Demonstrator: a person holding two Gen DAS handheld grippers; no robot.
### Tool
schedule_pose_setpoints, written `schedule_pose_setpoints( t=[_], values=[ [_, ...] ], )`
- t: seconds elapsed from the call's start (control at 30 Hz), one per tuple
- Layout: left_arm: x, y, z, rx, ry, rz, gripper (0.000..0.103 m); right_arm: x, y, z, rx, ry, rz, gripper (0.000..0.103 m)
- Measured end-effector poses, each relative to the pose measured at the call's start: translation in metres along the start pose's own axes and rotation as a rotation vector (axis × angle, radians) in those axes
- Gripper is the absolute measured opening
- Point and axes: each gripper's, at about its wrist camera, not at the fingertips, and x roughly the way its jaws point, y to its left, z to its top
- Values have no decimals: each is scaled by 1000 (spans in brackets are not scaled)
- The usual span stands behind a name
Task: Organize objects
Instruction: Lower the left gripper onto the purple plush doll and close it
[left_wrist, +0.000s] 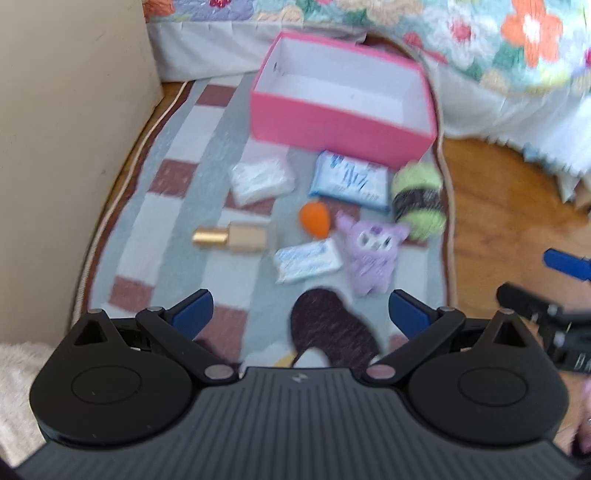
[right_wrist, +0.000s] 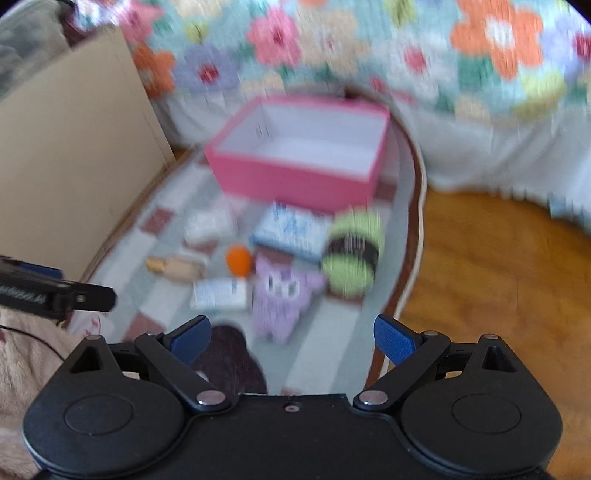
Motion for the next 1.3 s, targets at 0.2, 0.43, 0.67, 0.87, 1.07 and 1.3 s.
schedule_pose_setpoints(
  t=[0.2,0.43,0.67,0.87,1.07,1.3],
  values=[
    [25,-13,31,16,-28,-71,103,27,-9,-2,-56,-149,64,97],
    [89,-32,44,52,-85,-100,101,101,-10,-26,-149,-28,134,97],
    [141,-31,38,64,-61,-171,100,152,5,-47,-208,29,139,95],
    [176,-24,24,59,-13,-271,85,173,18,-55,-193,33,180,92],
    [202,-29,20,74,18,-310,65,188,26,-65,-180,-23,137,85],
    [218,-37,14,117,40,-301,46,193,31,-74,-248,-13,19,74]
  ],
)
